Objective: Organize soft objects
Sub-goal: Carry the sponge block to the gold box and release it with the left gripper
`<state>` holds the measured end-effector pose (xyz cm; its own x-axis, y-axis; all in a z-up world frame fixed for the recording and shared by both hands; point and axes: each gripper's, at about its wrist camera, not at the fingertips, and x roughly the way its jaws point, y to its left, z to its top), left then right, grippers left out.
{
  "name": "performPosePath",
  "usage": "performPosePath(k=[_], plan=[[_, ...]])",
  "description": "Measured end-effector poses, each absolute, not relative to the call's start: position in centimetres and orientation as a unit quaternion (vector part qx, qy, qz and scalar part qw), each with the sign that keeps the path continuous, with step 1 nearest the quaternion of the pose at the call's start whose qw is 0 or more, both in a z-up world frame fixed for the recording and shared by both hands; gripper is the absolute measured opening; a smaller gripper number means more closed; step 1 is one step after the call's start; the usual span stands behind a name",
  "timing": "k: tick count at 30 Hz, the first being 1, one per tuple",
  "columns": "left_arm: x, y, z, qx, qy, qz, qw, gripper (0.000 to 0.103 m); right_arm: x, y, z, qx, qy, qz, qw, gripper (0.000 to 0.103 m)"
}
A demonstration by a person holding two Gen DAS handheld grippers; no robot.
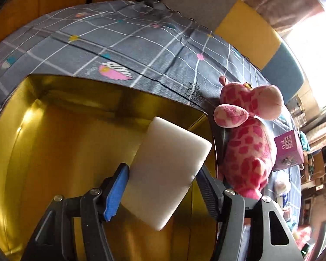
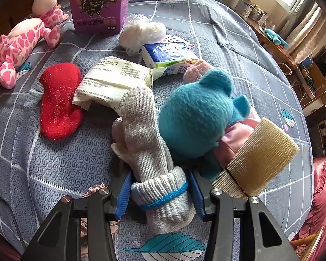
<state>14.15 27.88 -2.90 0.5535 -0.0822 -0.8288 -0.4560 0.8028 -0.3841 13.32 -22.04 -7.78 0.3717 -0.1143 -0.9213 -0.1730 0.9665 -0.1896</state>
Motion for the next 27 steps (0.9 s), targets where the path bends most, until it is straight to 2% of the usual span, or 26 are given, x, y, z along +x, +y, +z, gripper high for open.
performPosePath(k=[1, 2, 9, 20, 27], plan=[[14.7, 27.7, -3.1, -0.288, 0.461, 0.11, 0.832, 0.085, 13.3, -21.9, -7.8, -0.132, 0.559, 0.018, 0.818, 0.049], [15.1, 27.6, -3.3, -0.288, 0.461, 0.108, 0.833, 0.088, 13.2, -21.7, -7.8, -0.135, 0.558, 0.018, 0.819, 0.049], [14.3, 27.1, -2.9, -0.26, 0.451, 0.121, 0.845, 0.089, 12.9, -21.3, -7.7, -0.138, 0.556, 0.018, 0.819, 0.048], [4.5, 22.7, 0.0, -0.135, 0.402, 0.138, 0.895, 0.089, 12.8, -20.8, -6.8, -0.137, 0.545, 0.016, 0.827, 0.038], [0.6, 21.4, 0.4, -0.133, 0.395, 0.144, 0.897, 0.091, 12.0, -20.5, -6.1, -0.128, 0.535, 0.024, 0.835, 0.034]])
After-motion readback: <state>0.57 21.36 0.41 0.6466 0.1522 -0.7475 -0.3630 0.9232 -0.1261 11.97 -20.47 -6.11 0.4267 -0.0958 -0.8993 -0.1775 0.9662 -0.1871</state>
